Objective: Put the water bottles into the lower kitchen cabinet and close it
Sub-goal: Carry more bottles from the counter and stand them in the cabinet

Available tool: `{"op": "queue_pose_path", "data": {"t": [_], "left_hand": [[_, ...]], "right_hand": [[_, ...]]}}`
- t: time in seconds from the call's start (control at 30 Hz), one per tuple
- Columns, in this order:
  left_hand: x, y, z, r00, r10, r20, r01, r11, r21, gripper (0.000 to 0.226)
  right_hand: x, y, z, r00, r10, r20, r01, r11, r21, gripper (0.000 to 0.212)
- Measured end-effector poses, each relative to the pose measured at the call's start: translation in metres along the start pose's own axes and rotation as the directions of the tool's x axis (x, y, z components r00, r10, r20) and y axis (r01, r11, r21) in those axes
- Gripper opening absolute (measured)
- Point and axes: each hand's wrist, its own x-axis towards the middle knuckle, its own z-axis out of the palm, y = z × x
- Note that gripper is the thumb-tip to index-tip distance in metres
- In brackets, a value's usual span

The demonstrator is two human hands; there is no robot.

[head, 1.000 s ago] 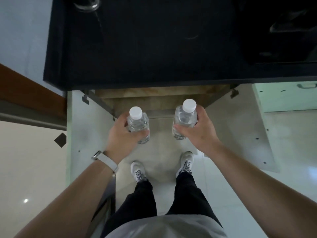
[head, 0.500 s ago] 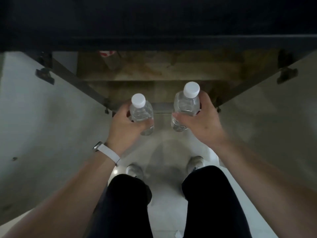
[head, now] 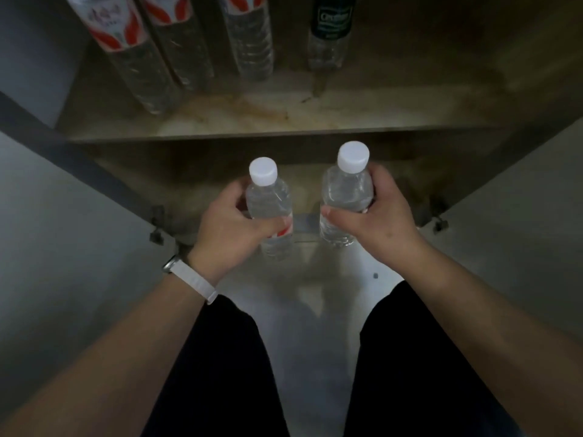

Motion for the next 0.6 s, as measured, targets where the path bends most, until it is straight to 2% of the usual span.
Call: {"op": "queue_pose_path", "data": {"t": [0.23,0.6], "left_hand": [[0.017,0.015,-0.003,0.985,0.17,-0.024,-0.17,0.985,-0.029,0.063],[0.045,0.1,-0.047,0.896,0.424,-0.133,-0.434,0.9,-0.051,0.046]], "right_hand": [[0.025,0.002,0.003,0.992,-0.128,0.021,0.126,0.99,0.067,0.066],[0.048,-0.086,-0.027,0.949,-0.316,-0.004,0.313,0.939,0.145,0.052]]}}
